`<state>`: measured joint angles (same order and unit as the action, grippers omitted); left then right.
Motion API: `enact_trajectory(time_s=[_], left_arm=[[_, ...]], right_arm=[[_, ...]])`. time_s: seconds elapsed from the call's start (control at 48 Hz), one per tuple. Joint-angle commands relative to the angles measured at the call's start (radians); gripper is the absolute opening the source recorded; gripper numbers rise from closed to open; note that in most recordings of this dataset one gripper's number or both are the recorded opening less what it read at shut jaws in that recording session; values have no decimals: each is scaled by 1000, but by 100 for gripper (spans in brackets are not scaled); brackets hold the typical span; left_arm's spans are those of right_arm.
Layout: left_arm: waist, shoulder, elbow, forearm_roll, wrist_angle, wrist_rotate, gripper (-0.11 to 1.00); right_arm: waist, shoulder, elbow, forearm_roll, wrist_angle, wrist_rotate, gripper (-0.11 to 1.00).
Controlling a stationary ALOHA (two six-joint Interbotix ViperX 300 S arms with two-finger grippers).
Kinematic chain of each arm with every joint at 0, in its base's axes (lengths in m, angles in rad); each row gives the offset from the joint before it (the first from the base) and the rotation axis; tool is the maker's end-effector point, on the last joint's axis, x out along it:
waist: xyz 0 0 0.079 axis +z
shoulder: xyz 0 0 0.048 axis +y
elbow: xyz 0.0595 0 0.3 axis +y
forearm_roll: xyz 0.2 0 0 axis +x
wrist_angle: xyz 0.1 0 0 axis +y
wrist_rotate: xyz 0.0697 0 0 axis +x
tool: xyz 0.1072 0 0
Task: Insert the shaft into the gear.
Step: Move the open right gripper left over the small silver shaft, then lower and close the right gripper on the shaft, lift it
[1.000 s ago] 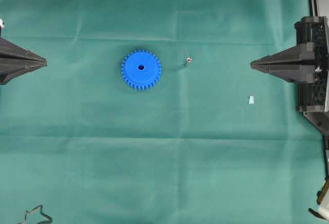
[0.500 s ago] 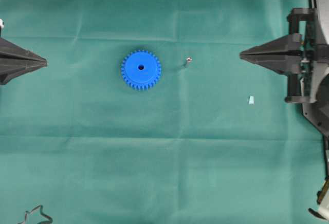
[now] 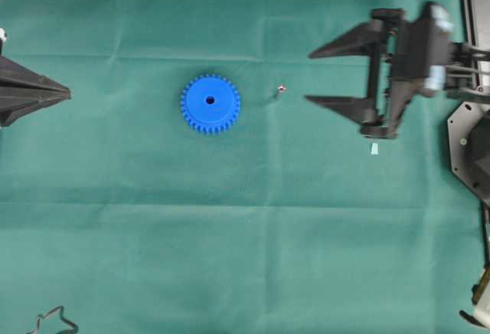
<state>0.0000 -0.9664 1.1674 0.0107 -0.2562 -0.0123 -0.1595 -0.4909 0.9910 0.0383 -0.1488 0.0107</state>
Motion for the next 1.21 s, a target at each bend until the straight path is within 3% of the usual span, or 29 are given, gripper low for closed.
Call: enact_trajectory(time_s=[0.0,0.125,0.459,0.98,1.084,1.188], left_arm=[[2,11,-25,3,-3,0,0],[3,11,-25,3,0,0,0],[3,12,-25,3,5,-2,0],[3,12,-25,3,31,-2,0],[3,12,-25,3,31,-2,0],[3,12,-25,3,31,-2,0]], right_arm=[[-17,75,-44,3,-12,2,92],[-37,198,-71,14,-12,2,87],[-55,416,-106,51,-35,2,87],[-61,459,-77,78,-74,2,84],[-63,459,-71,78,-74,0,76],[-55,459,-67,77,-71,-3,53]])
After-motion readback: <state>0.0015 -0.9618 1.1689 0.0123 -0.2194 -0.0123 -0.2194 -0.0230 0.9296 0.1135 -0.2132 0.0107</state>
